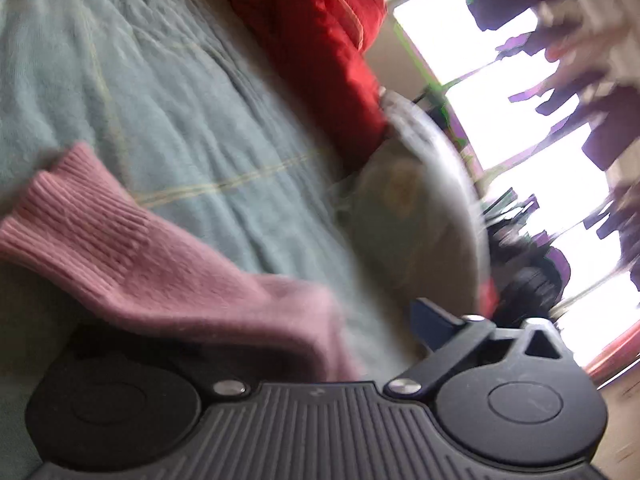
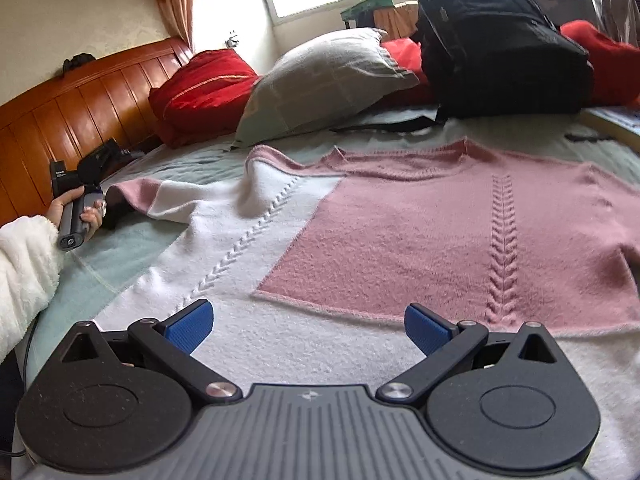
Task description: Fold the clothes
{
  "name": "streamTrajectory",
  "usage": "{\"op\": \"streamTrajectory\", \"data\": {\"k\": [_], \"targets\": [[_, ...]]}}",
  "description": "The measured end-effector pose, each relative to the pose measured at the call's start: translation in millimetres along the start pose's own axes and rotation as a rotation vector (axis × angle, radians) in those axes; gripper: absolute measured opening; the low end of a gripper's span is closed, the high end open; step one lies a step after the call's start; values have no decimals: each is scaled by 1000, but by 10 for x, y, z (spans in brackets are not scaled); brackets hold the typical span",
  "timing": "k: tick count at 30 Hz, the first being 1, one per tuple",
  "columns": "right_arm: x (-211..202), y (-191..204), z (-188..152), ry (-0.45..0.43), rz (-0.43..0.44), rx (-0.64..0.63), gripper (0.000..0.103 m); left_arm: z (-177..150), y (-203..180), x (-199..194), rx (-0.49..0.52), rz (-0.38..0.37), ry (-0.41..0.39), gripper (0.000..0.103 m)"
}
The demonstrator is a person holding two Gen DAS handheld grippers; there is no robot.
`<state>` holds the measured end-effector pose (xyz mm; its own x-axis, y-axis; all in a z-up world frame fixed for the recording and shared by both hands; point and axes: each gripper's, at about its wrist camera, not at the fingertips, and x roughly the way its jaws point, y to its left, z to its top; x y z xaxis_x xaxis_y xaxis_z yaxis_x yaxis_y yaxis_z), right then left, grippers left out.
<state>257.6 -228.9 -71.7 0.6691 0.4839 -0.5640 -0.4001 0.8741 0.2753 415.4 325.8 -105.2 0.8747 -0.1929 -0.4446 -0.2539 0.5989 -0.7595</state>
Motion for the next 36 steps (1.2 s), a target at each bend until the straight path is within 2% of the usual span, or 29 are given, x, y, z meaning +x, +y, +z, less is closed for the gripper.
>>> {"op": "streamTrajectory", "data": {"k": [2,7,10,15,17,21,27,31,36], "targets": [[43,-27,-24,13,-8,11,103,-28,54,-20,-26,-8,-36,88],[84,-76,-54,17,-4,33,103,-49,294,-136,-167,0,-112,51],[92,-87,-67,16,-1,38,103,-64,310,-165,-178,20,-132,44],[88,-85,-65,10,-1,40,103,-7,83,-192,-57,92,-172,28],[83,-93,-64,8,0,44,103,53,-24,-255,-11,88,-198,26],[84,-92,-69,7,-2,43,103,208,-197,-414,64,66,-239,8],[110,-75,-75,10,-14,31,103,381,-367,-417,155,109,-227,5],[120,-68,-76,11,-20,25,103,384,-385,-346,196,175,-223,2],[130,-66,-76,10,-21,26,103,499,-411,-355,240,216,-251,2]]}}
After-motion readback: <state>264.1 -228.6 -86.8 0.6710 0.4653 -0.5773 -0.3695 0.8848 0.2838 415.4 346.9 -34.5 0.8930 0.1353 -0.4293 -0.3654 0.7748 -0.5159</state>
